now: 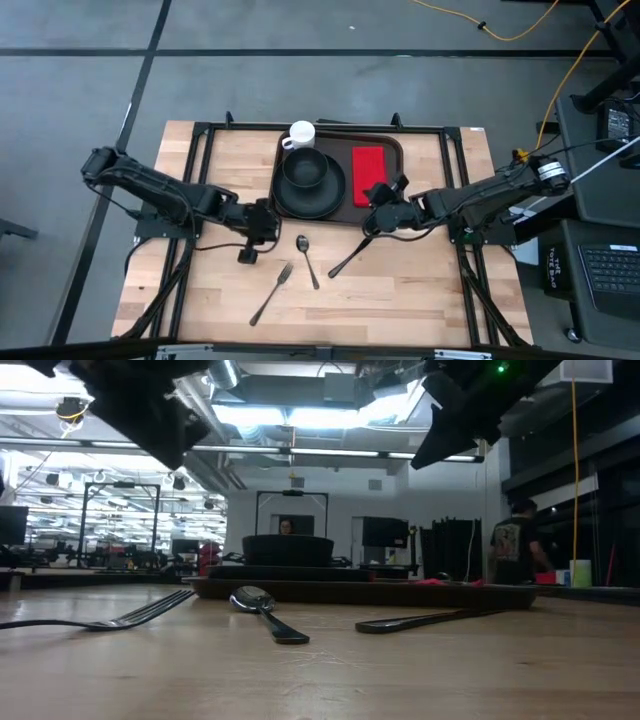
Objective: Set up tray
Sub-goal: Put the black fork in the center of the red napkin
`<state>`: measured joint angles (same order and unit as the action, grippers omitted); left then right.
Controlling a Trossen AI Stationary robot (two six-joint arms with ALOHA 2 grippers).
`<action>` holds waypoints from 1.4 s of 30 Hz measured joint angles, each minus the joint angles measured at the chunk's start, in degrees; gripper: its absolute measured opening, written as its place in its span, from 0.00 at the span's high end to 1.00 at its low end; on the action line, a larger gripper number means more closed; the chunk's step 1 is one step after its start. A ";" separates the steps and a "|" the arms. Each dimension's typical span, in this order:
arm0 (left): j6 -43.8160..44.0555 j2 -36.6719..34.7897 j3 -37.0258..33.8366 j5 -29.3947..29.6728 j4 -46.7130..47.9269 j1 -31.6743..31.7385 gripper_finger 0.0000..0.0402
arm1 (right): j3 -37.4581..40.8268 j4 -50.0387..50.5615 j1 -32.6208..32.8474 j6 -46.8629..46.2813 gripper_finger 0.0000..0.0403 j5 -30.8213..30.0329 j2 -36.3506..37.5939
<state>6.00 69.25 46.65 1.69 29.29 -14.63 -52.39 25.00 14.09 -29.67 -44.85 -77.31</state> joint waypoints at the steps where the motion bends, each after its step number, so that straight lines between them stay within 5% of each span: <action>1: -0.91 0.88 0.42 -0.23 -0.84 0.00 0.99 | 0.03 -0.15 0.00 0.04 0.99 0.38 -0.16; 9: -6.69 7.05 3.37 -0.36 -2.38 0.00 0.93 | 0.05 -1.68 0.00 0.04 0.99 1.46 -1.27; 16: -8.14 12.66 5.23 -7.30 -1.92 0.15 0.78 | -0.02 -3.42 0.00 -0.04 0.98 1.56 -3.09; 30: -5.05 19.22 7.38 -9.43 -5.19 0.07 0.54 | 0.05 -7.02 -0.03 3.86 0.97 2.48 -5.66; 42: -3.60 26.41 7.32 -10.71 -5.83 0.00 0.50 | 0.01 -10.72 -0.02 6.34 0.97 4.01 -5.62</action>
<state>2.39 95.67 53.98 -9.02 23.46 -14.63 -52.38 14.28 14.06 -23.33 -40.84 -82.94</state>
